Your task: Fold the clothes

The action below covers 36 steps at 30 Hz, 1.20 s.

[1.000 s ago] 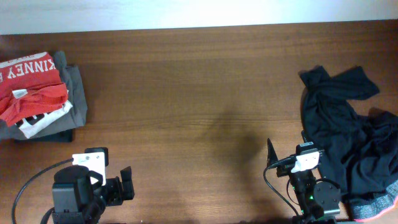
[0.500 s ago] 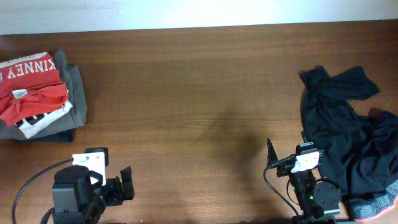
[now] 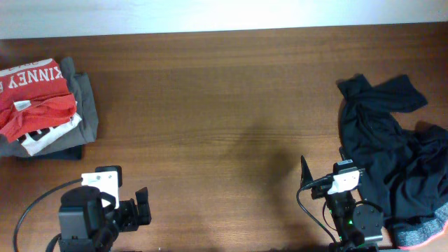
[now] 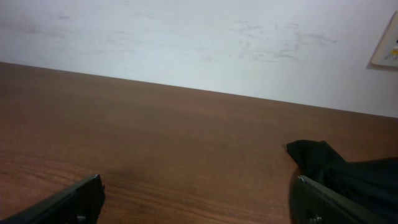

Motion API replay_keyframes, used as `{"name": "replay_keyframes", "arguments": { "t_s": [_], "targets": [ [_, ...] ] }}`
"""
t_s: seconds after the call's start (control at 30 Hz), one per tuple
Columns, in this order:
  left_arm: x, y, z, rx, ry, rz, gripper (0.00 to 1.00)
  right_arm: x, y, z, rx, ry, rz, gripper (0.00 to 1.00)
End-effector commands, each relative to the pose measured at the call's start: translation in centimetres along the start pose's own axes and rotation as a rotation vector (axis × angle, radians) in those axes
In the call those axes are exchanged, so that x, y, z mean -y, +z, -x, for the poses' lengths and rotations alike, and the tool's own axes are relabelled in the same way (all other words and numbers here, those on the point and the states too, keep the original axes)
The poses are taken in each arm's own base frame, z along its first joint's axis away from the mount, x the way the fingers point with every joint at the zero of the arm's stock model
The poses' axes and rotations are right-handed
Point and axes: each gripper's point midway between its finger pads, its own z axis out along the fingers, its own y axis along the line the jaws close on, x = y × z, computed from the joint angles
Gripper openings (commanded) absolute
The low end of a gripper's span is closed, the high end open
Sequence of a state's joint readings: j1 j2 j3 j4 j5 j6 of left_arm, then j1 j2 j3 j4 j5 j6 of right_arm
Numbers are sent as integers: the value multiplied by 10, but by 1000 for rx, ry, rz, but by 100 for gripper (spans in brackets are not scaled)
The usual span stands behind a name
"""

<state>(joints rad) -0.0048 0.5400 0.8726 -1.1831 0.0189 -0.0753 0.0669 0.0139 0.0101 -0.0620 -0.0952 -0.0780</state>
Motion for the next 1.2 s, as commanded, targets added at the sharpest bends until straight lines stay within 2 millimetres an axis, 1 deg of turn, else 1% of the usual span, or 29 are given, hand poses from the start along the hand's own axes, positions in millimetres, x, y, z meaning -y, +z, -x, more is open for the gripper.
{"name": "replay_keyframes", "arguments": {
  "t_s": [0.0,0.13,0.3,0.4,0.53,0.7,0.77,0.87,1.17],
  "targets": [
    [0,1,-3,26,16,-1,99,-2,0,-2,-2,8,12,99],
    [-4,17,2,138,18,15,99,-2,0,-2,-2,8,12,99],
    [-3,50,7,300,17,1,99,-2,0,-2,-2,8,12,99],
    [-3,62,14,410,17,-6,99,-2,0,-2,-2,8,12,99],
    [-3,71,27,596,14,-14,99,-2,0,-2,-2,8,12,99],
    [-2,73,41,825,13,-32,99,-2,0,-2,-2,8,12,99],
    [-5,74,40,829,11,-18,99,-2,0,-2,-2,8,12,99],
    [-7,85,30,772,8,-5,99,-2,0,-2,-2,8,12,99],
    [-6,84,30,777,9,-9,99,-2,0,-2,-2,8,12,99]
  ]
}}
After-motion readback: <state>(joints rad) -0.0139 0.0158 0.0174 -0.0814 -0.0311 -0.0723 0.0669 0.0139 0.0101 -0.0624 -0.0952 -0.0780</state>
